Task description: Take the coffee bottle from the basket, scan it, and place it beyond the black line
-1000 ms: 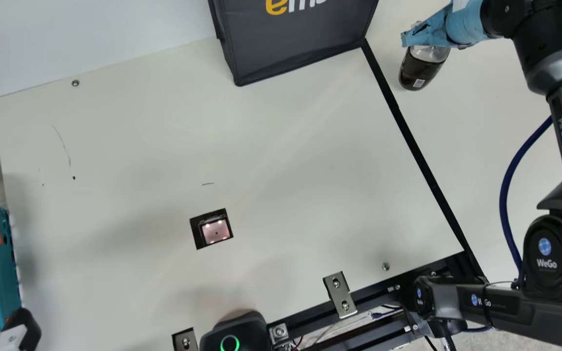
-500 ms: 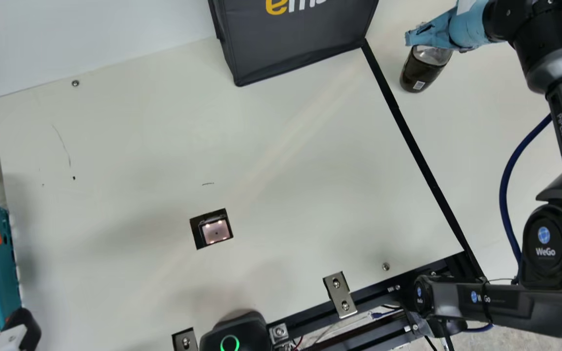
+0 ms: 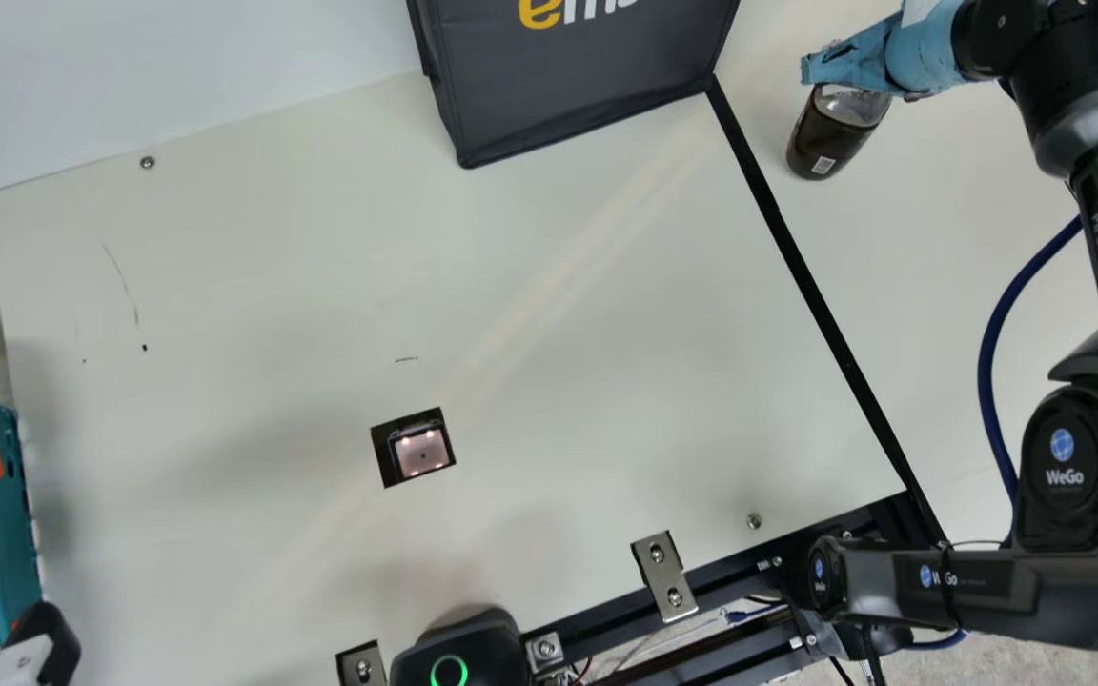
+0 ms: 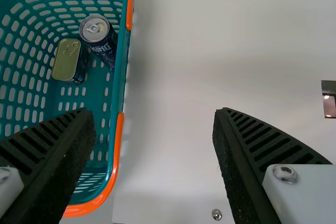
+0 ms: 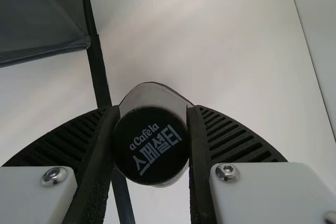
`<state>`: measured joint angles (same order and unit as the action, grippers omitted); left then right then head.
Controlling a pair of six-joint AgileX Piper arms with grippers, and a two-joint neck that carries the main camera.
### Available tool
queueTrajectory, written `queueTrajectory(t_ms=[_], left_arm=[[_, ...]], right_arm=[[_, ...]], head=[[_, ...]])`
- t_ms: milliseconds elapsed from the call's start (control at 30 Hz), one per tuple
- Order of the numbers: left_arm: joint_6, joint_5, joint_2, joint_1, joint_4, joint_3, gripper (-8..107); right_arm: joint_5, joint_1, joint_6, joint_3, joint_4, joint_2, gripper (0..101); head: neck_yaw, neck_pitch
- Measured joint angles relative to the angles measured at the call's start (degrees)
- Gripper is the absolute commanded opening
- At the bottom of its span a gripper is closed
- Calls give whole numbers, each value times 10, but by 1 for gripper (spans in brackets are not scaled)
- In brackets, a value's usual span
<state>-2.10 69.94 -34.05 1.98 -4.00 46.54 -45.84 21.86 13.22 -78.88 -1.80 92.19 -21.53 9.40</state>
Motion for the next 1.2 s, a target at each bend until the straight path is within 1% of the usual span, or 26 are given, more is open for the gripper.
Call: queueTrajectory(t_ms=[300, 500, 933, 1200], left_arm=[[0, 0, 0, 0, 0, 0, 90], [0, 0, 0, 0, 0, 0, 90], [0, 0, 0, 0, 0, 0, 90], [0, 0, 0, 0, 0, 0, 90]], right_arm=[[1, 3, 5, -4, -4, -1, 70], [-5, 3, 6, -4, -6, -2, 90], [-19, -5, 6, -13, -7, -15, 91], [-27, -19, 10, -16, -11, -31, 91]], head=[[0, 1], [0, 0], [0, 1], [1, 0]])
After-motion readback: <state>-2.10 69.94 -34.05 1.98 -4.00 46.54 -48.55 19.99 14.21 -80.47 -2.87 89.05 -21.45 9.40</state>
